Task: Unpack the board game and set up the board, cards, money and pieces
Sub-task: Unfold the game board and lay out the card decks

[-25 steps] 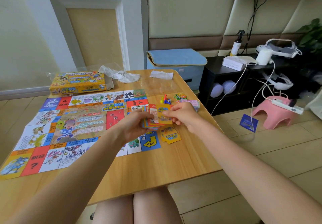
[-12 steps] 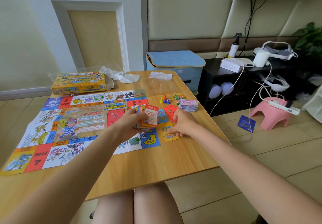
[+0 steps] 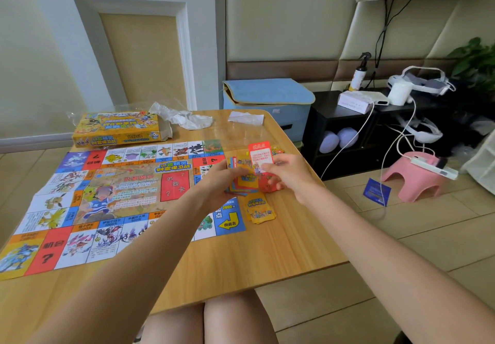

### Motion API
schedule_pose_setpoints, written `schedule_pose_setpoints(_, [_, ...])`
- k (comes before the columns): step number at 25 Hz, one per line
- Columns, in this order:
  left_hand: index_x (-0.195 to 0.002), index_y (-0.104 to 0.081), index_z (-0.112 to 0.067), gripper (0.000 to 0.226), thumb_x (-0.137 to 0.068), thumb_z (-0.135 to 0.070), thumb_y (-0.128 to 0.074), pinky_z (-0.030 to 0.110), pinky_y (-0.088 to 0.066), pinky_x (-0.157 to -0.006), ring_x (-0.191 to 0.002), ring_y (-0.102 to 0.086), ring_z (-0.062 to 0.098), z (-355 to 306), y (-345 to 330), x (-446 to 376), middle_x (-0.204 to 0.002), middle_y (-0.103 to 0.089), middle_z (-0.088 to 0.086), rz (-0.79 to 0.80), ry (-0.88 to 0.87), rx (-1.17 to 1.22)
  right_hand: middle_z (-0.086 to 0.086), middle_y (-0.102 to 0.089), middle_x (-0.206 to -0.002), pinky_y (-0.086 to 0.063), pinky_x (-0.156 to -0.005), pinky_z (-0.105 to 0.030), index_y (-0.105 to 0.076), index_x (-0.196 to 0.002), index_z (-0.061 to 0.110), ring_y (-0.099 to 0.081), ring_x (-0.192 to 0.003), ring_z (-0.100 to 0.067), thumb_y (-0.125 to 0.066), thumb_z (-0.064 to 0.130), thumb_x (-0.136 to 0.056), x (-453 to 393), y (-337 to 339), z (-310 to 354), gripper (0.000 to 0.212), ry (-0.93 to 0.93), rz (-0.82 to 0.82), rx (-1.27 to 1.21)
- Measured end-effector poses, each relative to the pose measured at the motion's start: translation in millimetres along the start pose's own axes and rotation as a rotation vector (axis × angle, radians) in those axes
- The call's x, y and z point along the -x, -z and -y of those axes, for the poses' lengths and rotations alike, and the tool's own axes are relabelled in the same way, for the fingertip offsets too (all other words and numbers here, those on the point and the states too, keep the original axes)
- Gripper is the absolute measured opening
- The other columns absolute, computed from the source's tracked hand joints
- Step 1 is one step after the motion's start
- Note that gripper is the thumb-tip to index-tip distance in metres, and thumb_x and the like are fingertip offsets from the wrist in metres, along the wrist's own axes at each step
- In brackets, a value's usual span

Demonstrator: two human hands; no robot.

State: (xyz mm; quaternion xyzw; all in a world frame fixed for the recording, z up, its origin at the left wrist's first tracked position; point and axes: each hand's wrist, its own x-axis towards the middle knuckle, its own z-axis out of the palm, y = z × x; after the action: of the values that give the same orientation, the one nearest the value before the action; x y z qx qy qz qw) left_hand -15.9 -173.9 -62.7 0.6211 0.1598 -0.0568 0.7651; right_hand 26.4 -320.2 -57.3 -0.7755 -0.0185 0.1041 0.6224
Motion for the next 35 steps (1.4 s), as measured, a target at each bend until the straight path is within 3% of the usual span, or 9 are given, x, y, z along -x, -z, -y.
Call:
schedule_pose_setpoints(3, [-0.108,-0.052,-0.004,0.019,-0.09,-0.007,-0.057,0.025,-0.053,-0.045,-0.065,-0.065,0.023,2.5,5.4,-2.4,-0.091,-0.064,0.015,-0.103,0.082,0.008,0.001,-0.057,-0.073,-0.041,-0.058,-0.028,-0.069,-0.105,0.004,-0.048,-0.063,-0.018,-0.064,0.015,-0.087,-9.4,6.9,0.8,0.021,0.19,-0.083,0.152])
schedule_pose_setpoints(8, [-0.09,-0.058,-0.007,0.006,-0.091,-0.013,-0.058,0.022,-0.054,-0.047,-0.053,-0.067,0.014,-3.2,-3.0,-1.7,-0.068,-0.068,0.005,-0.025,-0.027,0.123,0.002,-0.042,-0.094,-0.037,-0.068,-0.029,-0.071,-0.098,0.011,-0.048,-0.084,-0.016,-0.05,0.024,-0.096,-3.9,-0.6,-6.4,0.025,0.602,-0.01,0.979])
schedule_pose_setpoints(11, [-0.089,-0.056,-0.007,0.004,-0.09,-0.01,-0.059,0.022,-0.052,-0.044,-0.047,-0.065,0.013,-1.7,-0.4,-3.8,-0.065,-0.066,0.005,-0.088,-0.033,0.126,0.006,-0.041,-0.109,-0.032,-0.083,-0.021,-0.069,-0.111,0.012,-0.042,-0.099,-0.007,-0.056,0.028,-0.092,-3.9,5.7,-7.6,0.027,0.58,0.157,0.76])
schedule_pose_setpoints(14, [-0.086,-0.058,-0.009,0.005,-0.09,-0.012,-0.059,0.021,-0.052,-0.045,-0.048,-0.065,0.012,-1.4,2.2,-4.7,-0.056,-0.067,0.001,-0.056,-0.038,0.158,0.002,-0.051,-0.122,-0.044,-0.095,-0.028,-0.063,-0.118,0.014,-0.05,-0.11,-0.009,-0.051,0.034,-0.094,-1.9,8.5,-5.1,0.034,0.237,0.257,0.331])
schedule_pose_setpoints(19, [-0.088,-0.059,-0.011,0.003,-0.089,-0.013,-0.061,0.022,-0.053,-0.047,-0.051,-0.065,0.013,0.3,-1.6,-6.8,-0.065,-0.067,0.002,-0.035,-0.055,0.127,-0.01,-0.067,-0.1,-0.054,-0.071,-0.02,-0.059,-0.118,0.003,-0.065,-0.08,-0.015,-0.057,0.004,-0.09,2.5,10.6,-6.7,0.028,0.023,0.373,-0.234])
schedule_pose_setpoints(24, [-0.095,-0.062,-0.005,0.008,-0.088,-0.009,-0.06,0.023,-0.051,-0.049,-0.061,-0.065,0.018,4.2,2.5,-10.3,-0.086,-0.067,0.01,-0.077,-0.02,0.063,-0.007,-0.063,-0.088,-0.049,-0.068,-0.024,-0.059,-0.107,0.007,-0.056,-0.06,-0.012,-0.068,0.0,-0.08,-7.0,16.0,-7.4,0.03,0.109,0.048,0.117])
schedule_pose_setpoints(28, [-0.103,-0.059,-0.001,0.016,-0.088,-0.008,-0.061,0.023,-0.05,-0.048,-0.06,-0.064,0.017,3.9,5.8,-10.9,-0.088,-0.067,0.01,-0.094,0.01,0.086,-0.001,-0.061,-0.079,-0.047,-0.058,-0.022,-0.054,-0.102,0.009,-0.055,-0.056,-0.011,-0.068,0.002,-0.08,-10.7,15.5,-18.4,0.027,0.139,0.051,0.428])
schedule_pose_setpoints(32, [-0.087,-0.063,-0.004,0.005,-0.088,-0.008,-0.061,0.026,-0.05,-0.054,-0.058,-0.062,0.017,3.9,4.8,-9.3,-0.083,-0.067,0.009,-0.101,0.01,0.071,0.0,-0.052,-0.082,-0.043,-0.071,-0.029,-0.059,-0.1,0.004,-0.049,-0.082,-0.015,-0.071,0.008,-0.078,-16.1,7.3,-27.1,0.026,0.247,-0.013,0.662])
schedule_pose_setpoints(35, [-0.11,-0.057,0.0,0.028,-0.087,-0.014,-0.064,0.025,-0.051,-0.051,-0.059,-0.064,0.017,5.9,7.4,-9.5,-0.081,-0.069,0.009,-0.108,0.041,0.081,-0.004,-0.047,-0.095,-0.029,-0.065,-0.023,-0.06,-0.101,0.001,-0.042,-0.095,-0.016,-0.069,0.014,-0.081,-18.2,5.8,-32.0,0.025,0.234,-0.04,0.741])
